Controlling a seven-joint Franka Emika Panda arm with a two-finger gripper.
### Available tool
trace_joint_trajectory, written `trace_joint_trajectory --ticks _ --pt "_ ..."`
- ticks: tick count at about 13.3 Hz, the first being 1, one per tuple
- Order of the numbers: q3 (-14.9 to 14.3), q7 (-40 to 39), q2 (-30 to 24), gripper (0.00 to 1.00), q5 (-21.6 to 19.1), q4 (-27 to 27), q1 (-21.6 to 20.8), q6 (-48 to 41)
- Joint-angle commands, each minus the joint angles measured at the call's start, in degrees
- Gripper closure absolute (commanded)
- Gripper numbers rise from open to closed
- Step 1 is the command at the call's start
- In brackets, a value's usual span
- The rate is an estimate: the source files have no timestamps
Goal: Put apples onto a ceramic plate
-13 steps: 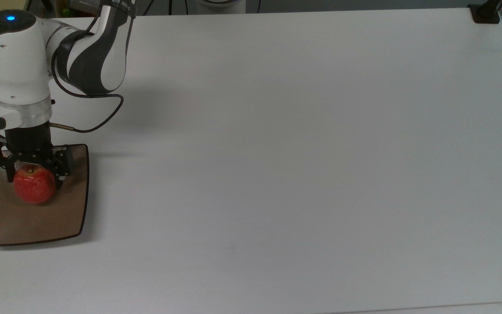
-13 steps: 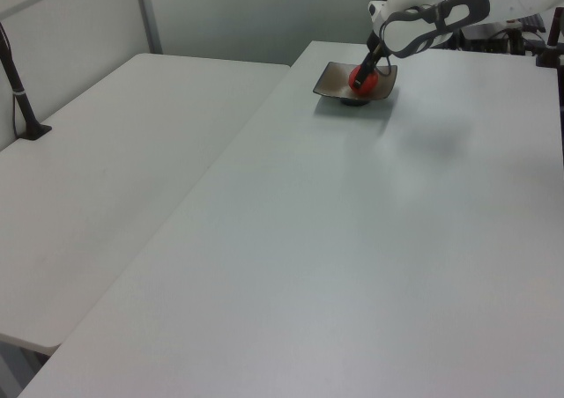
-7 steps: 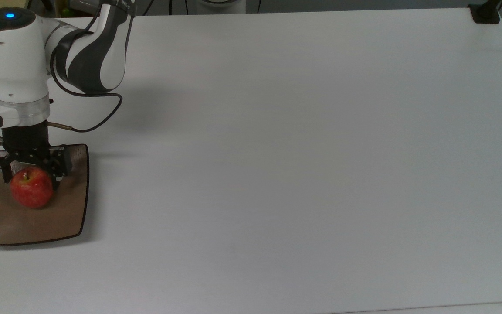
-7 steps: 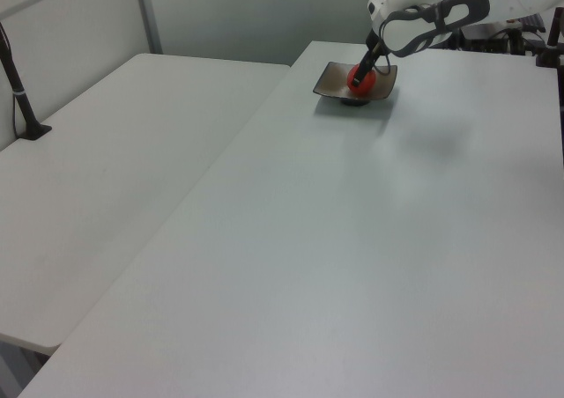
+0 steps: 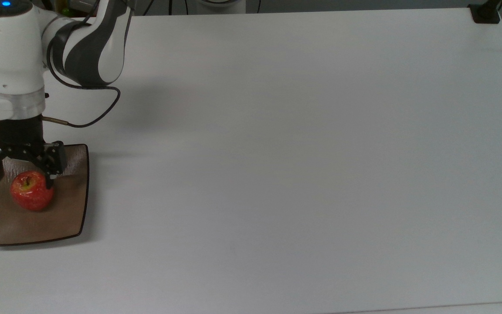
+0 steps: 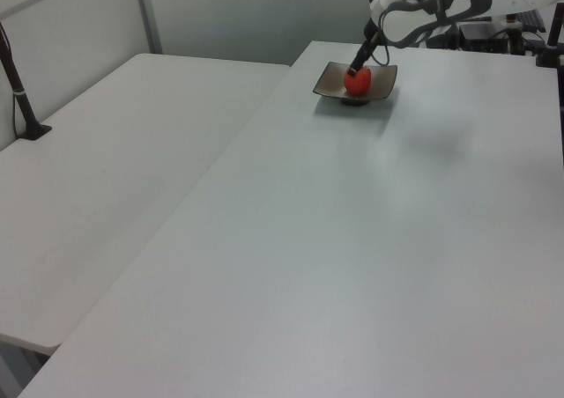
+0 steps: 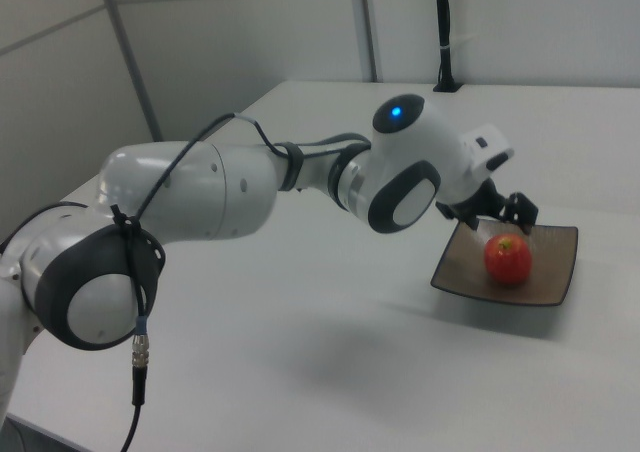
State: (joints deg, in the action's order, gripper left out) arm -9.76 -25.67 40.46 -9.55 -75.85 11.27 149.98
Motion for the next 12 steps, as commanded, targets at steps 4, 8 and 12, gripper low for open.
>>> trace_joint_trajectory --ticks 4,8,12 --pt "-0.26 6.41 -20.13 0.0 -0.47 -6.5 -2.13 -16.6" --pt "-0.26 13.43 -32.0 0.0 -0.73 -6.41 -2.22 -39.71" --pt "0.0 23.09 -39.14 0.0 -1.26 -6.15 -2.92 -58.36"
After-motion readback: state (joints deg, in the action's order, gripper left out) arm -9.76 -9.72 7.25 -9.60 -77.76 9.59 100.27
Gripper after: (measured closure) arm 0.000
